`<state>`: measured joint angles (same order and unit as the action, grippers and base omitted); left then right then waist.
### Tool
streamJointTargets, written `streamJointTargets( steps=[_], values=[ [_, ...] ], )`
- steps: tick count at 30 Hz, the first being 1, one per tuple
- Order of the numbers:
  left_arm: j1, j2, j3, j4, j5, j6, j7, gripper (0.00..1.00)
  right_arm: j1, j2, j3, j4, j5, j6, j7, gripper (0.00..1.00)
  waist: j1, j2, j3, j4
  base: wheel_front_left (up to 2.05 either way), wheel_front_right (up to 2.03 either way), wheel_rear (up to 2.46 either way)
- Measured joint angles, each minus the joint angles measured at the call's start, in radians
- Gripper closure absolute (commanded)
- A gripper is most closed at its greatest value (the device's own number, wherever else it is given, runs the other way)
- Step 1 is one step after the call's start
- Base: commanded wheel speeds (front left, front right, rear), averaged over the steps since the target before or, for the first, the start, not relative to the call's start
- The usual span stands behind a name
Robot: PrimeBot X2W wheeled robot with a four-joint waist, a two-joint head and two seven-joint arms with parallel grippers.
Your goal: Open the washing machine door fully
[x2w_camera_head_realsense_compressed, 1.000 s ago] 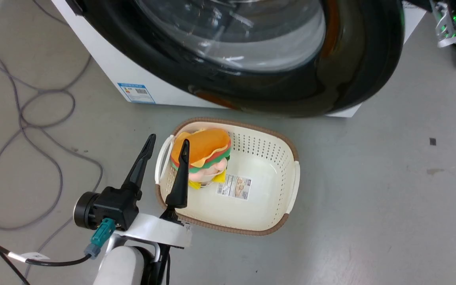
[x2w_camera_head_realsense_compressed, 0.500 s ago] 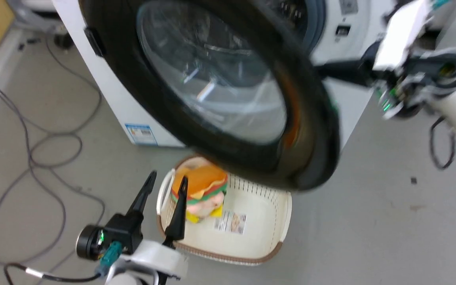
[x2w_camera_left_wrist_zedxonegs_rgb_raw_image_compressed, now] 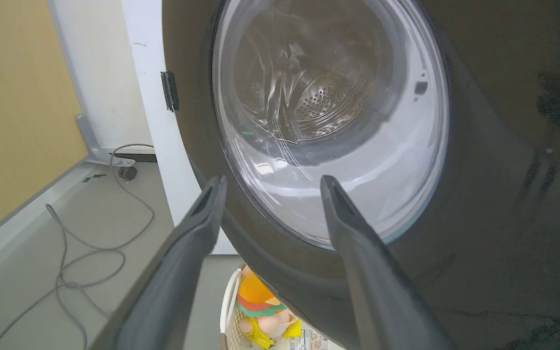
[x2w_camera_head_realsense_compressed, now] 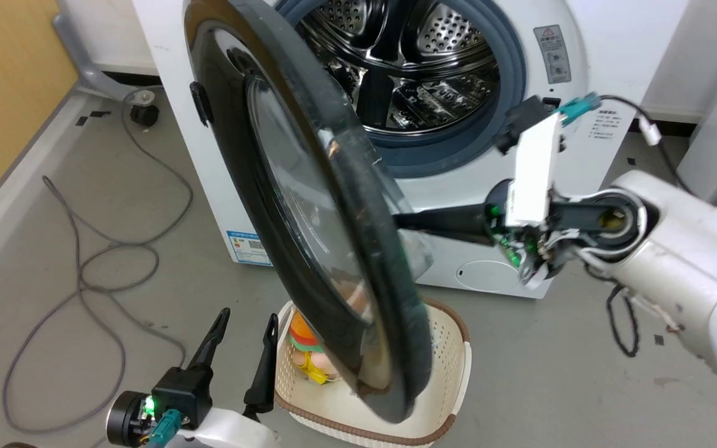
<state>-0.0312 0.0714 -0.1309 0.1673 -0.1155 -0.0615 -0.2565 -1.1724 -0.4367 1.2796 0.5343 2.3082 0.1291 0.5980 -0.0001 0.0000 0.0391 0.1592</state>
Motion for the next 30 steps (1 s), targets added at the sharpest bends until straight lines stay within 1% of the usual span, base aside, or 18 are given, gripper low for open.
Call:
streamJointTargets(
  steps=[5, 9, 10, 11, 14, 16, 18, 21, 24, 25, 26, 28, 30],
  values=[
    [0.0, 0.0, 0.008, 0.0, 0.0, 0.0, 0.0, 0.0, 0.011, 0.005, -0.004, -0.079, -0.019, 0.0, -0.057, 1.0, 0.0, 0.0, 0.012, 0.004, 0.0, 0.0, 0.0],
    [0.0, -0.001, 0.01, -0.001, 0.0, 0.002, 0.0, 0.0, 0.063, 0.0, -0.056, -0.145, -0.035, 0.0, -0.163, 1.0, 0.0001, 0.0, 0.015, -0.001, 0.0, 0.0, 0.0],
    [0.0, -0.001, 0.011, -0.001, 0.0, 0.006, 0.0, 0.0, 0.082, -0.005, -0.074, -0.162, -0.058, 0.0, -0.206, 1.0, 0.0, 0.0, 0.015, -0.004, 0.0, 0.0, 0.0],
    [0.0, -0.001, 0.011, -0.001, -0.001, 0.007, 0.0, 0.0, 0.102, -0.013, -0.098, -0.177, -0.1, 0.0, -0.269, 0.86, 0.0, 0.0, 0.014, -0.007, 0.0, 0.0, 0.0],
    [0.0, -0.003, 0.013, -0.002, -0.002, 0.009, 0.0, 0.0, 0.188, -0.049, -0.183, -0.245, -0.219, 0.0, -0.451, 0.0, 0.0, 0.0, 0.013, -0.021, 0.0, 0.0, 0.0],
    [0.002, -0.004, 0.019, -0.002, -0.004, 0.012, 0.0, 0.0, 0.276, -0.07, -0.233, -0.286, -0.271, 0.0, -0.561, 0.0, 0.0001, 0.0, 0.011, -0.033, 0.0, 0.0, 0.0],
    [0.007, -0.004, 0.027, -0.002, -0.009, 0.016, 0.0, 0.0, 0.378, -0.087, -0.286, -0.329, -0.297, 0.0, -0.67, 0.0, 0.0, 0.0, 0.01, -0.049, 0.0, 0.0, 0.0],
    [0.014, -0.004, 0.039, 0.0, -0.009, 0.018, 0.0, 0.0, 0.512, -0.127, -0.327, -0.356, -0.36, 0.0, -0.806, 0.0, 0.0, 0.0, 0.009, -0.072, 0.0, 0.0, 0.0],
    [0.016, -0.004, 0.049, 0.002, -0.01, 0.019, 0.0, 0.0, 0.64, -0.154, -0.392, -0.341, -0.419, 0.0, -0.852, 0.0, 0.0, 0.0, 0.005, -0.093, 0.0, 0.0, 0.0],
    [0.016, -0.004, 0.053, 0.003, -0.011, 0.02, 0.0, 0.0, 0.679, -0.155, -0.426, -0.317, -0.456, 0.001, -0.855, 0.0, 0.0, 0.0, 0.004, -0.1, 0.0, 0.0, 0.0],
    [0.017, -0.004, 0.057, 0.003, -0.011, 0.023, 0.0, 0.0, 0.719, -0.147, -0.488, -0.278, -0.504, 0.0, -0.855, 0.0, 0.0, 0.0, 0.003, -0.107, 0.0, 0.0, 0.0],
    [0.02, -0.001, 0.069, 0.006, -0.011, 0.024, 0.0, 0.0, 0.789, -0.123, -0.624, -0.203, -0.635, 0.0, -0.855, 0.0, 0.0, 0.0, 0.0, -0.119, 0.0, 0.0, 0.0],
    [0.022, -0.002, 0.077, 0.009, -0.012, 0.024, 0.0, 0.0, 0.855, -0.083, -0.751, -0.154, -0.823, 0.0, -0.856, 0.0, 0.0, 0.0, -0.005, -0.126, 0.0, 0.0, 0.0]
  ],
)
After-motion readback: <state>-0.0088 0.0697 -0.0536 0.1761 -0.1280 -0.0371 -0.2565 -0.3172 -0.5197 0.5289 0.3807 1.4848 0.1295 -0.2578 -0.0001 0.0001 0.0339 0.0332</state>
